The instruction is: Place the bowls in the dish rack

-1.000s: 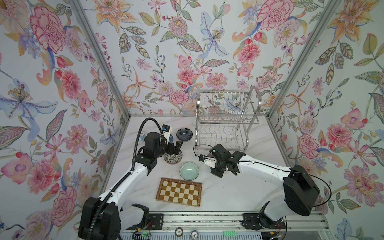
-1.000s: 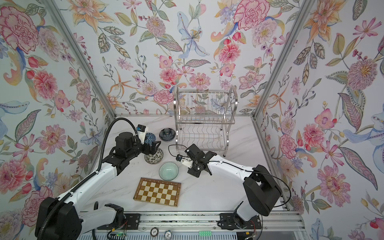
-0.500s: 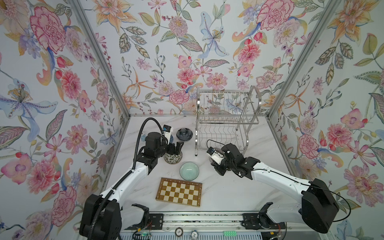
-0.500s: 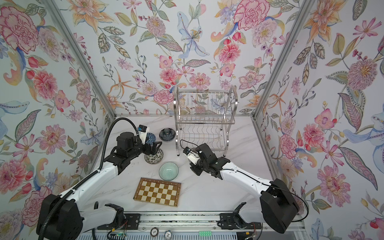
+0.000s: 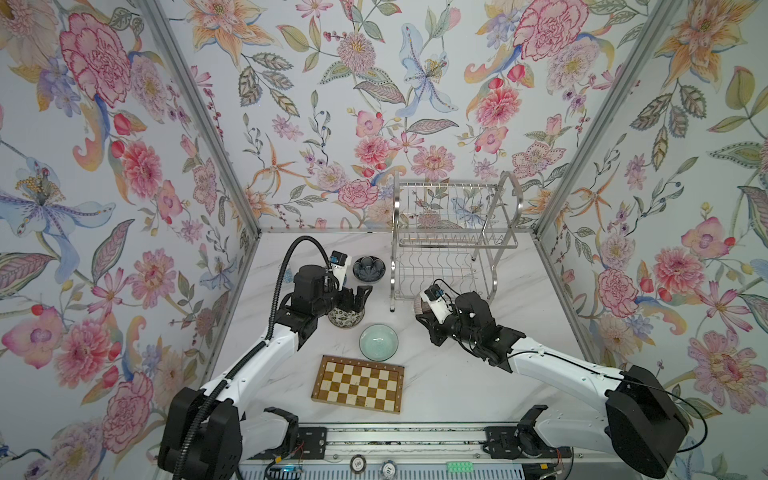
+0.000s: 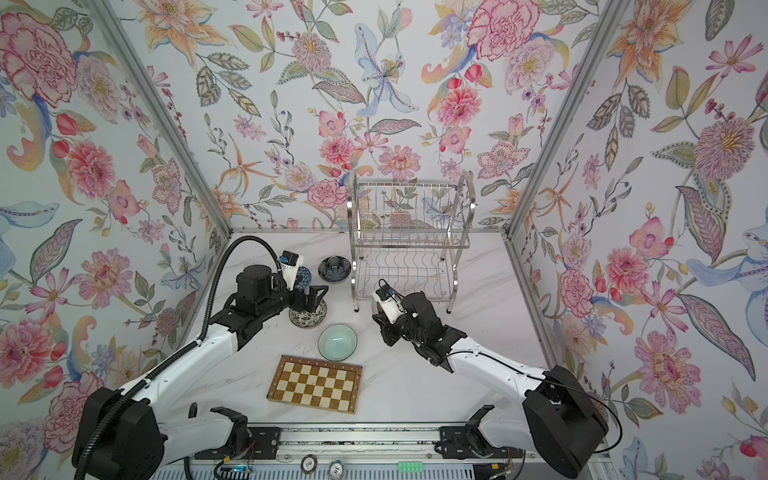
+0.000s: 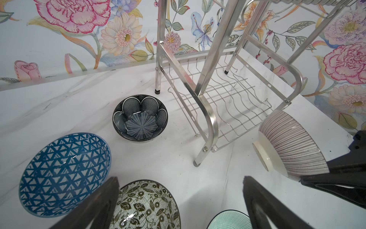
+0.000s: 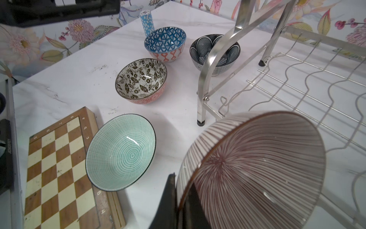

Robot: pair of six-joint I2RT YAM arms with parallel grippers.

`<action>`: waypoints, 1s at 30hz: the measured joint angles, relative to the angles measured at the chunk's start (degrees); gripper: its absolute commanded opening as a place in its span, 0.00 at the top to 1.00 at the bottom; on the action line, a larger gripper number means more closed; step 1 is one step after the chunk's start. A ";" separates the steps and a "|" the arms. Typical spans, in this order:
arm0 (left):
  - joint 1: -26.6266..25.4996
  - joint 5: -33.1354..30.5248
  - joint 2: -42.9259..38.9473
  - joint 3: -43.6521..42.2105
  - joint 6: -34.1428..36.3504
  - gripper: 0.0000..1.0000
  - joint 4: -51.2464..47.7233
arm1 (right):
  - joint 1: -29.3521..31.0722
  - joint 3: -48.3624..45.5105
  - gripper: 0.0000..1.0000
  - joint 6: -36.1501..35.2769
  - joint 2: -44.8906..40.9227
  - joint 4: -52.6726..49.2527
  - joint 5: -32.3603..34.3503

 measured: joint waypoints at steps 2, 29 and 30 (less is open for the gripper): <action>-0.11 0.09 0.11 0.00 0.00 0.01 0.00 | -0.24 -0.72 0.98 1.75 0.00 2.67 -0.39; -1.97 0.26 1.18 -0.13 0.00 0.01 0.46 | -4.68 -7.52 0.97 28.20 6.95 36.81 -1.01; -2.03 0.26 1.20 -0.13 0.00 0.01 0.46 | -4.81 -7.52 0.97 29.20 7.52 38.29 -0.63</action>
